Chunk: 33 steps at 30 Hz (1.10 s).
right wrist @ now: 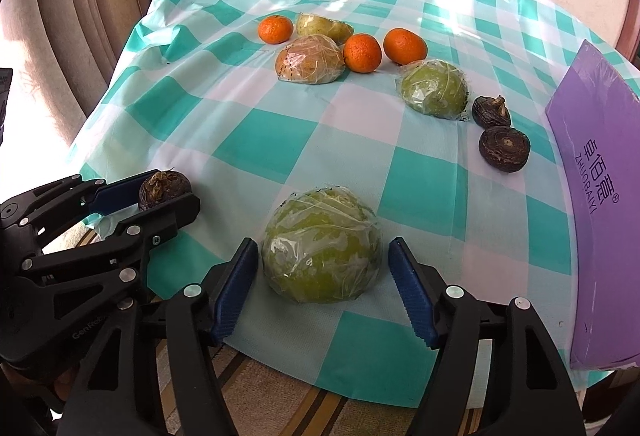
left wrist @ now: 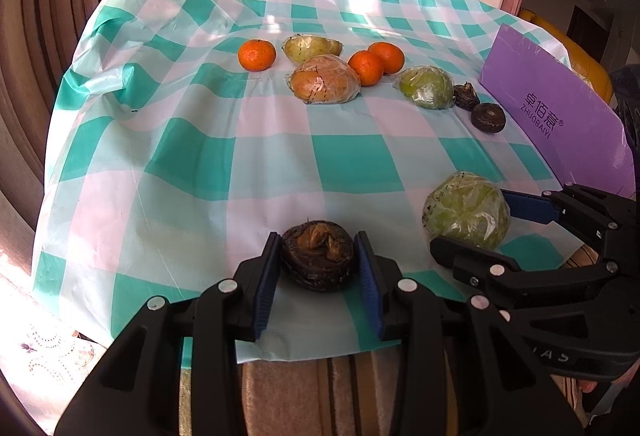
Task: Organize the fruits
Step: 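Grasp the dark taro with the left tool while the right tool grasps the wrapped cabbage, then carry taro and cabbage into the purple box and open both tools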
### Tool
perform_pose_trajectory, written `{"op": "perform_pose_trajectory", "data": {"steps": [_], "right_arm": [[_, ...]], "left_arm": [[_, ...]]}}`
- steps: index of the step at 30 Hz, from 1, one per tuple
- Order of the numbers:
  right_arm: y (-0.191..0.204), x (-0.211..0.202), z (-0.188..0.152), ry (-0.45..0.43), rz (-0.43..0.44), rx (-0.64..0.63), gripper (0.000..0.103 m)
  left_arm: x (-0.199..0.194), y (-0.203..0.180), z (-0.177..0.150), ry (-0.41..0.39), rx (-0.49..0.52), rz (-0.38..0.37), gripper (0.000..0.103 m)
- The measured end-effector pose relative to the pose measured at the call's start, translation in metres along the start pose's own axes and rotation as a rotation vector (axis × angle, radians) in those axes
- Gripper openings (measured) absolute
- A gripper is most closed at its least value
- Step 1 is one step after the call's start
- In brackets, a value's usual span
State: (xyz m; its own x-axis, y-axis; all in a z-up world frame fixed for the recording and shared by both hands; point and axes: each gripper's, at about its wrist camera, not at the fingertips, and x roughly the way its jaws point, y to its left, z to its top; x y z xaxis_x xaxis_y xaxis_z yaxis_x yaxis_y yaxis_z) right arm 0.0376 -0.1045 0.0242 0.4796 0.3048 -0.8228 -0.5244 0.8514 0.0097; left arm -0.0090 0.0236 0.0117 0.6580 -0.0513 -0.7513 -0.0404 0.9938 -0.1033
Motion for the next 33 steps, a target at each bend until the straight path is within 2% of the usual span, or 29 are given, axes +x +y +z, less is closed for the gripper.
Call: {"op": "perform_pose_trajectory", "data": {"steps": [4, 9, 13, 24, 33], "right_arm": [[0.004, 0.000, 0.003, -0.014, 0.017, -0.020, 0.061], [0.002, -0.003, 0.001, -0.029, 0.054, -0.016, 0.060], [-0.004, -0.014, 0.001, -0.074, 0.057, 0.012, 0.060], [-0.013, -0.053, 0.005, -0.202, -0.015, 0.033, 0.060], [-0.043, -0.102, 0.014, -0.311, -0.053, 0.105, 0.060]], "left_arm": [[-0.002, 0.003, -0.001, -0.009, -0.015, -0.001, 0.037], [-0.004, 0.001, -0.001, -0.022, -0.014, -0.005, 0.037], [-0.009, 0.000, 0.001, -0.041, -0.013, -0.004, 0.037], [-0.026, -0.010, 0.022, -0.110, 0.025, 0.004, 0.037], [-0.044, -0.037, 0.054, -0.177, 0.091, -0.016, 0.037]]}}
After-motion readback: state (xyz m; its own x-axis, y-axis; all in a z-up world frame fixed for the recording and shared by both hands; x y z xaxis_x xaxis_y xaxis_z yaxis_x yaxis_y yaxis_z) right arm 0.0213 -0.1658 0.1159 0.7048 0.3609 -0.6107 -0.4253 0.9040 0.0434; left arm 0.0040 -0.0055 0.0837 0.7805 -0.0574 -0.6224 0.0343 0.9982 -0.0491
